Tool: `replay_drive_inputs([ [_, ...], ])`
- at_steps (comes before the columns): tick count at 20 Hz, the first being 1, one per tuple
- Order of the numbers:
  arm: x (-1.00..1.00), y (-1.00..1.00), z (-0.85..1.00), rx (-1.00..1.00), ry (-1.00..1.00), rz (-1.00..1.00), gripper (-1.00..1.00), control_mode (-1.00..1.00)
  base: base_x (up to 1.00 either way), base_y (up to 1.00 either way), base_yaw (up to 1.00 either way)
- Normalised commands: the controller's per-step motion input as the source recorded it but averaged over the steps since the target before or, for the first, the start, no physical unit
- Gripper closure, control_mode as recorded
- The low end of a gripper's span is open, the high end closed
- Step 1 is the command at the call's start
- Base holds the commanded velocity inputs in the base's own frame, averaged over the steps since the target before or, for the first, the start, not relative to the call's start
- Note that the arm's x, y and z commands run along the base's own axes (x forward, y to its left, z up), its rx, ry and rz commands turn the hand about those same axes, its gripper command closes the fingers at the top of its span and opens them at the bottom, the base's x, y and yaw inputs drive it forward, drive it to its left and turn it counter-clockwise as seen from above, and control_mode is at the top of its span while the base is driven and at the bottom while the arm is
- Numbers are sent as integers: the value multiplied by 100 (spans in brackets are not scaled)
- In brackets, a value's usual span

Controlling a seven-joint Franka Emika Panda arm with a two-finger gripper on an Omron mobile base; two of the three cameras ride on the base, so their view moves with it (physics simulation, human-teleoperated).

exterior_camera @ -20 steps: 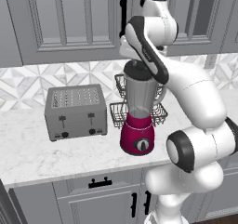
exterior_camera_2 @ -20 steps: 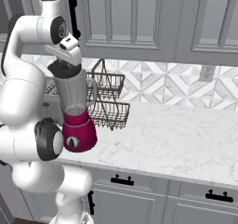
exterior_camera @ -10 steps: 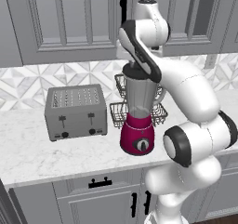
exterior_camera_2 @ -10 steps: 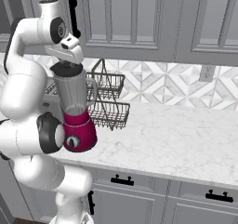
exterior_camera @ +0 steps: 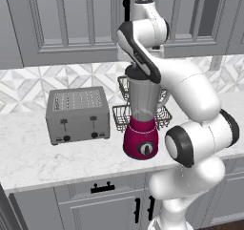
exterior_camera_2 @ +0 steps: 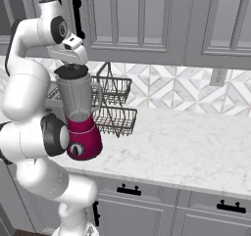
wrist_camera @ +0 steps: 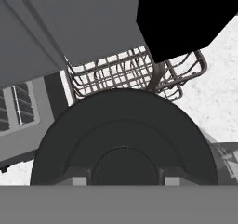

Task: Close the lid blender by securely placing the lid on top.

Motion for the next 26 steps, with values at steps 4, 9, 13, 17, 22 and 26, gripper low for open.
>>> replay_drive_inputs([
  [4, 0, -7, -23, -5, -3, 2, 100, -100, 0, 0, 0],
  [9, -1, -7, -21, -6, -9, 0, 100, -100, 0, 0, 0],
  [13, -20, -29, -1, -1, -14, 0, 100, -100, 0, 0, 0],
  [17, -20, -11, -7, 0, -11, 0, 100, -100, 0, 0, 0],
  [22, -2, -2, -2, 0, -3, 0, 100, -100, 0, 0, 0],
  [26, 0, 1, -5, 0, 0, -2, 100, -100, 0, 0, 0],
])
